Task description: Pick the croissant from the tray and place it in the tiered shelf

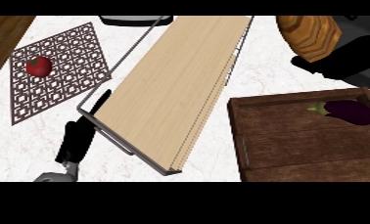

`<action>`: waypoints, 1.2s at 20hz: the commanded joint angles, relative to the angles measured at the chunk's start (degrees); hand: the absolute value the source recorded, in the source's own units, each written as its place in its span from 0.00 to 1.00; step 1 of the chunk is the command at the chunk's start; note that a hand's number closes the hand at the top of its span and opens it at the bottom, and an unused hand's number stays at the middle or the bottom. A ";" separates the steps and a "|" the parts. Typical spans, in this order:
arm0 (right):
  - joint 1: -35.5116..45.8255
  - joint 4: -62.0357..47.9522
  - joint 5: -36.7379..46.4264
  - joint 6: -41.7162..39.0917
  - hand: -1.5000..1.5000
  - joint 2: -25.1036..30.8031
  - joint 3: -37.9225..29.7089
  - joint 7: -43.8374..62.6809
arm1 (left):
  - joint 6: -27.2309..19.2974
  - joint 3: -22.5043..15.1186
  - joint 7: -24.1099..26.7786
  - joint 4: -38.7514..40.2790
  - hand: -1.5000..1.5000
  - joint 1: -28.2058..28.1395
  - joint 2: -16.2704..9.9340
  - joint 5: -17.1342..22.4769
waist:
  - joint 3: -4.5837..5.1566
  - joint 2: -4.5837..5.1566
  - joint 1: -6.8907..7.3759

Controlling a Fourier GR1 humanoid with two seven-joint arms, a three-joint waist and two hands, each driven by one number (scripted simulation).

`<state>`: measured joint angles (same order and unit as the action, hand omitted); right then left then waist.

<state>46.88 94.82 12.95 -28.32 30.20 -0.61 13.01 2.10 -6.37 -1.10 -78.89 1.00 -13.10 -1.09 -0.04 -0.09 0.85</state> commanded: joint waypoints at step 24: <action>21.15 -40.16 12.20 7.53 1.00 -27.69 9.30 -6.23 | -0.24 -0.66 -2.13 -0.33 0.50 1.01 2.59 -3.07 | 0.03 0.72 1.10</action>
<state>72.27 59.68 30.09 -19.71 8.78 9.78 7.90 2.67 -5.95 -2.90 -78.65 1.77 -11.50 -3.17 -0.38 -1.30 1.08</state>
